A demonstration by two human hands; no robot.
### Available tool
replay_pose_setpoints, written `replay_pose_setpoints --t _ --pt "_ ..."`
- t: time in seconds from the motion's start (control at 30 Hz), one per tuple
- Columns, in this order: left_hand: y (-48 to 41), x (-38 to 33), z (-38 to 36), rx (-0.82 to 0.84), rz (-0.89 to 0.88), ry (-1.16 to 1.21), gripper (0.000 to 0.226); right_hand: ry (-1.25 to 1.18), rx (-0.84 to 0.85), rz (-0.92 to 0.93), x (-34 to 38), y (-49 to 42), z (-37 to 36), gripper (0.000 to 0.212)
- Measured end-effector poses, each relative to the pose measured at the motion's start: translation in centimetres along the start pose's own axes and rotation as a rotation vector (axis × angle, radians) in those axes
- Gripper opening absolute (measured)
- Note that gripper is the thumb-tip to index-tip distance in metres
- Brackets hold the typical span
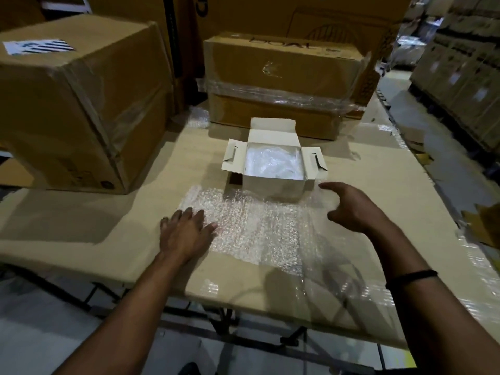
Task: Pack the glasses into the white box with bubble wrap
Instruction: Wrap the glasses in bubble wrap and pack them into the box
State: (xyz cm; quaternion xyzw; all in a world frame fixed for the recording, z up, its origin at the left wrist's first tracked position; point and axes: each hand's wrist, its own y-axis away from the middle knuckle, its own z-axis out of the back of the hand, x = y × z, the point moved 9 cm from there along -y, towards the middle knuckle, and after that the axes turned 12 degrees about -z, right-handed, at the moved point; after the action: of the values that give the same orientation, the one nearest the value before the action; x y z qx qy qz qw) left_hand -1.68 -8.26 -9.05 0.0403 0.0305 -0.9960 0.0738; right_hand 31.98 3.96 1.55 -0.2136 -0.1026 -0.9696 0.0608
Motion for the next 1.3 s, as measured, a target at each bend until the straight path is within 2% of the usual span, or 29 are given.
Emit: replay_pose_setpoints --t 0.17,0.27,0.4,0.53,0.63,0.7,0.77,0.87,0.93,1.0,1.1,1.17,1.27,1.3 --pt "0.7 4.1 -0.1 0.059 -0.043 0.01 0.065 0.053 0.053 0.106 10.6 1.8 -1.9 0.071" --pt "1.0 6.2 1.1 -0.064 -0.063 0.18 0.069 -0.005 0.101 0.136 17.2 1.8 -5.1 0.069" --pt "0.2 9.2 2.7 -0.236 -0.052 0.34 0.037 -0.169 0.212 0.078 23.3 -0.2 -12.0 0.069" --pt "-0.6 11.2 1.6 -0.194 -0.079 0.467 0.019 -0.248 0.262 0.002 26.1 -1.9 -17.5 0.067" --pt "-0.4 12.6 0.7 -0.187 -0.052 0.679 0.042 -0.297 0.301 -0.02 27.0 -2.5 -20.4 0.067" --pt "-0.5 13.6 -0.2 -0.146 0.047 0.83 0.064 -0.347 0.347 -0.002 27.5 -2.5 -21.8 0.068" --pt "-0.7 13.9 -0.4 -0.115 0.15 0.957 0.077 -0.431 0.355 0.022 27.4 -2.0 -22.0 0.069" --pt "-1.4 13.2 0.8 -0.061 0.126 0.836 0.081 -0.581 0.257 0.036 25.4 -1.0 -20.6 0.064" --pt "-1.9 13.0 1.2 -0.05 0.112 0.75 0.078 -0.481 0.096 0.06 23.4 -0.3 -19.2 0.057" --pt "-2.5 13.1 1.3 -0.045 0.114 0.716 0.075 -0.194 -0.046 0.068 21.0 0.0 -18.9 0.055" --pt "-3.2 13.5 0.6 0.007 0.214 0.781 0.071 0.2 -0.01 0.016 17.8 0.3 -21.3 0.071" --pt "-3.6 13.5 0.6 0.02 0.238 0.795 0.062 0.282 0.043 -0.037 16.1 0.5 -22.8 0.076" --pt "-4.1 13.6 1.2 0.032 0.149 0.569 0.032 0.27 0.026 -0.035 15.9 0.6 -22.9 0.074" --pt "-4.2 13.6 1.2 0.045 0.13 0.491 0.04 0.259 0.009 -0.039 15.8 0.6 -22.6 0.073"
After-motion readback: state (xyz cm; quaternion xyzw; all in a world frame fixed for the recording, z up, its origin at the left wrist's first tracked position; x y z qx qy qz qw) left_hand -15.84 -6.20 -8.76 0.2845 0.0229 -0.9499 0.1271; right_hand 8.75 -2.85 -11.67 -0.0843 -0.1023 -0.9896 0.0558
